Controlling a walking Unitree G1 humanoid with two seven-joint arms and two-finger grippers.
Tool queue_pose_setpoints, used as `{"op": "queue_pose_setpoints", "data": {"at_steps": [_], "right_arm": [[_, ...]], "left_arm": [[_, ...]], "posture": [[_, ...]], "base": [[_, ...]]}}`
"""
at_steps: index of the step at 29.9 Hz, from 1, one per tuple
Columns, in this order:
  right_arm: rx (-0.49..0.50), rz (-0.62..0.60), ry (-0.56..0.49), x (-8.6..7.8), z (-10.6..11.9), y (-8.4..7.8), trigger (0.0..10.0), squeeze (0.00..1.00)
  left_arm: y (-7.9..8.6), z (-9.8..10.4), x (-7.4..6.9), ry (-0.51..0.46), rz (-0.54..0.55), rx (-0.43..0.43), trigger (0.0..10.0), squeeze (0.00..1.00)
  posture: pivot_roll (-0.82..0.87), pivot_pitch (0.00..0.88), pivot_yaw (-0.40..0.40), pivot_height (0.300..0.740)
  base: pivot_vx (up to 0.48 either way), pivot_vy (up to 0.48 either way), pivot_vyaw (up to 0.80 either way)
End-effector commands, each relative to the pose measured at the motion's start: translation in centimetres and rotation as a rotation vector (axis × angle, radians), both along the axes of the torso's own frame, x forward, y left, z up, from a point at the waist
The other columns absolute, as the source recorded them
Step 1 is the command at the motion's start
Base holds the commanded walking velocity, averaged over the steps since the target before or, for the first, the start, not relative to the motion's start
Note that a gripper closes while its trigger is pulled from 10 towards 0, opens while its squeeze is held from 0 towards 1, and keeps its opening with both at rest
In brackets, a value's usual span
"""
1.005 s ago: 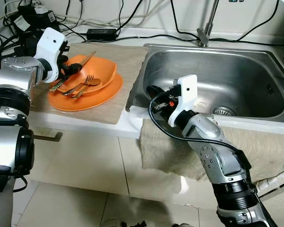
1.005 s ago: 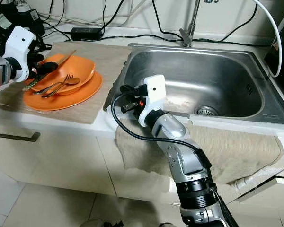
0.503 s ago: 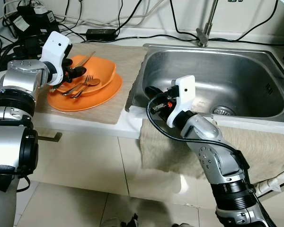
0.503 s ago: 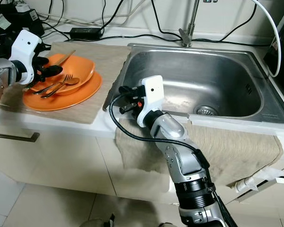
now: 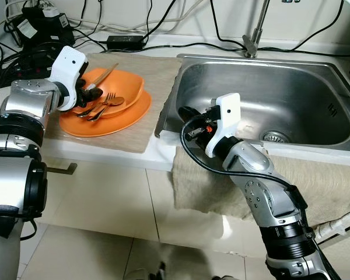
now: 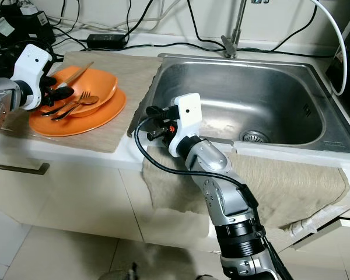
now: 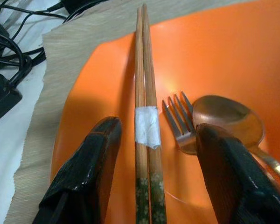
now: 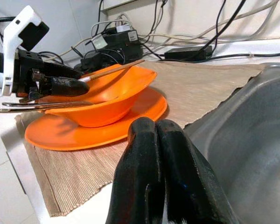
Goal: Kitchen organization
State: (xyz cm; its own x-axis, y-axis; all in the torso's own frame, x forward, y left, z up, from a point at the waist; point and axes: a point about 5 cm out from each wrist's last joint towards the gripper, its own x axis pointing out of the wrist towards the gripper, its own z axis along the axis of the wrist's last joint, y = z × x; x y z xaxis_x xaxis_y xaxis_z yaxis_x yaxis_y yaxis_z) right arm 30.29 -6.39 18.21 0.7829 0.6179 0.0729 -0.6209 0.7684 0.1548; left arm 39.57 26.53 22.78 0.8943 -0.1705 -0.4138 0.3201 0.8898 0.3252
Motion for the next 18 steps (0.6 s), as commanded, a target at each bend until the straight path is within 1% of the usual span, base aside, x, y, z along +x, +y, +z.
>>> {"op": "queue_pose_setpoints", "data": {"at_steps": [1, 3, 4, 12, 18], "right_arm": [[-0.002, 0.001, -0.011, -0.15, 0.04, 0.13, 10.0, 0.0], [-0.002, 0.001, -0.011, -0.16, 0.04, 0.14, 10.0, 0.0], [-0.002, 0.001, -0.011, -0.16, 0.05, 0.13, 10.0, 0.0], [-0.003, -0.002, -0.011, -0.21, 0.04, 0.13, 10.0, 0.0], [-0.003, -0.002, -0.009, -0.26, -0.04, 0.16, 10.0, 0.0]], "left_arm": [[0.51, -0.5, -0.19, 0.01, 0.025, 0.021, 5.0, 0.0], [0.52, -0.5, -0.18, 0.008, 0.03, 0.021, 5.0, 0.0], [0.5, -0.47, -0.17, 0.007, 0.029, 0.022, 0.0, 0.0], [0.56, -0.44, -0.12, -0.003, 0.042, 0.029, 0.0, 0.0], [0.77, 0.15, -0.05, -0.034, 0.053, 0.026, 0.0, 0.0]], "posture": [[0.03, 0.0, 0.051, 0.74], [0.03, 0.0, 0.051, 0.74], [0.03, 0.0, 0.051, 0.74], [0.03, 0.002, 0.054, 0.74], [0.03, 0.004, 0.054, 0.74]], "base": [[0.0, 0.0, 0.0], [0.0, 0.0, 0.0], [0.0, 0.0, 0.0], [0.0, 0.0, 0.0], [0.0, 0.0, 0.0]]}}
